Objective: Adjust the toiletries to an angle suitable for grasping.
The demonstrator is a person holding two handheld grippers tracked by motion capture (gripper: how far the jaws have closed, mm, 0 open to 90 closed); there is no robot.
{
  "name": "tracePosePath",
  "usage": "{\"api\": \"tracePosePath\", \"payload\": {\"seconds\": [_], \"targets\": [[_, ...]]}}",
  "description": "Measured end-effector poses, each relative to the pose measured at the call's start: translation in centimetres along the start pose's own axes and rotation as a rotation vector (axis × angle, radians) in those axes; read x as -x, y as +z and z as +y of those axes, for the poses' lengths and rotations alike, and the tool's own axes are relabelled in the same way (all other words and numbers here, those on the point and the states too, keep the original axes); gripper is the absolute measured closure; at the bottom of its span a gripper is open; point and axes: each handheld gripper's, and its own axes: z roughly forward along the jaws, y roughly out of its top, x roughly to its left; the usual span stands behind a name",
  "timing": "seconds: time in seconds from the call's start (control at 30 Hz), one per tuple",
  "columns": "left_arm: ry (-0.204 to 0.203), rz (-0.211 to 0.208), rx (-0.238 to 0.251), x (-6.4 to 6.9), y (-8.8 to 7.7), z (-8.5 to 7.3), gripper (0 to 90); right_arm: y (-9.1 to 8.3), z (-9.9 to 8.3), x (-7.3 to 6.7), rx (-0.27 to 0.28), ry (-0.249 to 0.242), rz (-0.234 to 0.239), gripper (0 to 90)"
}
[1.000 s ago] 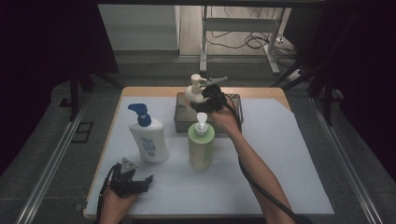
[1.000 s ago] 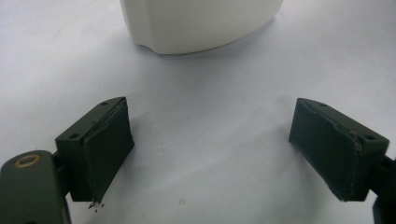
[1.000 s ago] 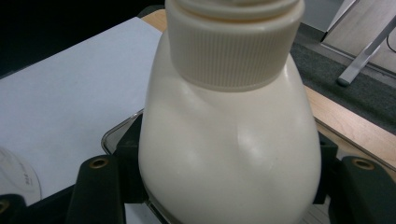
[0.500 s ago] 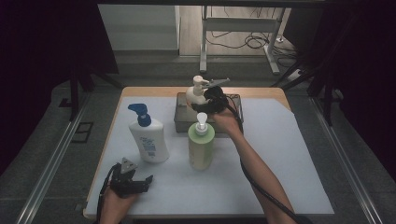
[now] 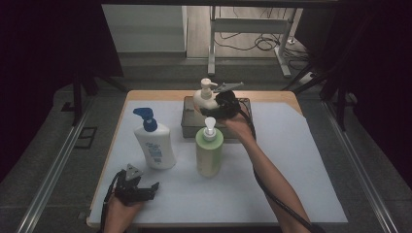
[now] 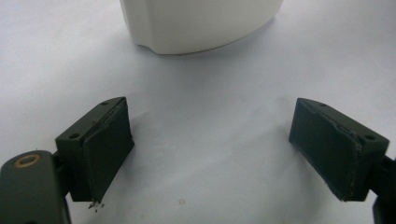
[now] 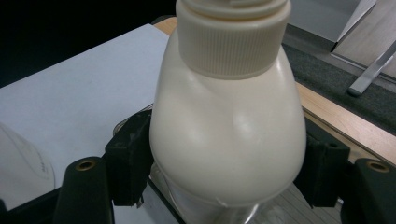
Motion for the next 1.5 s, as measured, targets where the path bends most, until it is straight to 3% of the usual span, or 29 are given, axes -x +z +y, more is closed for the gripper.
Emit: {"api": "tracePosePath", "payload": {"seconds": [0.53, 0.87, 1.27, 1.5], "targets": [[0.0, -0.001, 0.0, 0.0, 0.0, 0.0, 12.6, -2.6, -1.2, 0.3, -0.001, 0.006, 0.019, 37.3], [0.0, 0.0, 0.001, 0.0, 0.0, 0.0, 12.6, -4.1, -2.2, 0.5, -0.019, -0.012, 0.029, 57.8], [0.0, 0.0, 0.001, 0.0, 0.0, 0.0, 12.6, -3.2, -3.1, 1.1, -0.063, -0.018, -0.035, 83.9], [-0.002, 0.0, 0.001, 0.0, 0.0, 0.0, 12.6, -2.2, -3.5, 2.2, -0.074, 0.03, -0.059, 89.8]]}}
